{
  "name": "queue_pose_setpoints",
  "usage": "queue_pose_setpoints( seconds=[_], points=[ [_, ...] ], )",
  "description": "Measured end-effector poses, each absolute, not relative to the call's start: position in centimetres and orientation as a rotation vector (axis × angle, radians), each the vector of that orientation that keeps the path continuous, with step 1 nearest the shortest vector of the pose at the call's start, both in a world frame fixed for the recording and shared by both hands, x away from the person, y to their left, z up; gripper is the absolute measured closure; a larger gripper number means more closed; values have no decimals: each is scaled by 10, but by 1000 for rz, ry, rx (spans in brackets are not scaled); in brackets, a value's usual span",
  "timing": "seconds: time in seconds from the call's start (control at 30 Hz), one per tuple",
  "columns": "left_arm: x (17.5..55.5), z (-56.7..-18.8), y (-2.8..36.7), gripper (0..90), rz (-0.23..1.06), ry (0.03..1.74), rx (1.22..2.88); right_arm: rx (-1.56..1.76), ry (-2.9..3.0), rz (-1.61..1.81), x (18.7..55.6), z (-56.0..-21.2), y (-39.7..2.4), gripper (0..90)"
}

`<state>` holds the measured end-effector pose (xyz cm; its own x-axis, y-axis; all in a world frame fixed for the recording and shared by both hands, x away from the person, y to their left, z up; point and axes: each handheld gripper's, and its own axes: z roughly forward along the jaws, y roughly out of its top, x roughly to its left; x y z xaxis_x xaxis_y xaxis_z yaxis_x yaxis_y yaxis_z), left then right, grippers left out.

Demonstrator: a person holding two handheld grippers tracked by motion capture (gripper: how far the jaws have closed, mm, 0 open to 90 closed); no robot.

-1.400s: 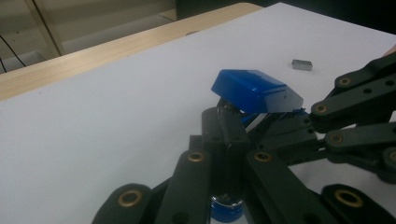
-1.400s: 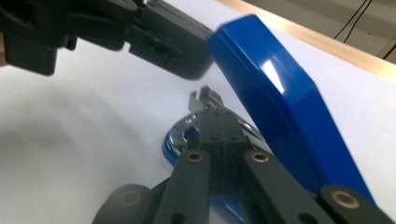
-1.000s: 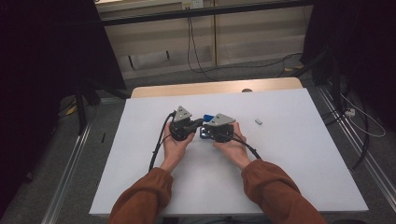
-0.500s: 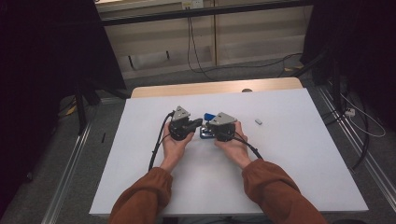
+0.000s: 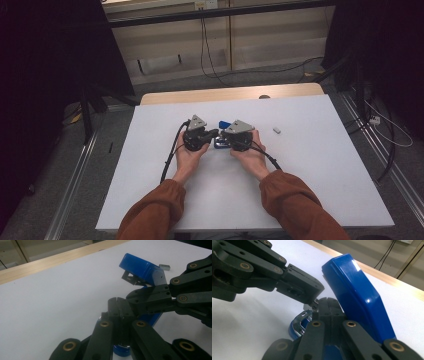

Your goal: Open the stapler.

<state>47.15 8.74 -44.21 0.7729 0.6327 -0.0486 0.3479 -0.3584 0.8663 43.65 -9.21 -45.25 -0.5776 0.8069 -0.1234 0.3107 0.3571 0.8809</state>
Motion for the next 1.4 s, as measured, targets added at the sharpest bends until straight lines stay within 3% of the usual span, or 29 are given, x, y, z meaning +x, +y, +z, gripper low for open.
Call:
queue_pose_setpoints(
  seconds=[1.4],
  points=[
    [472,-444,86,900,359,719,1984,980,2041,1163,436,-448,-95,900]
  ],
)
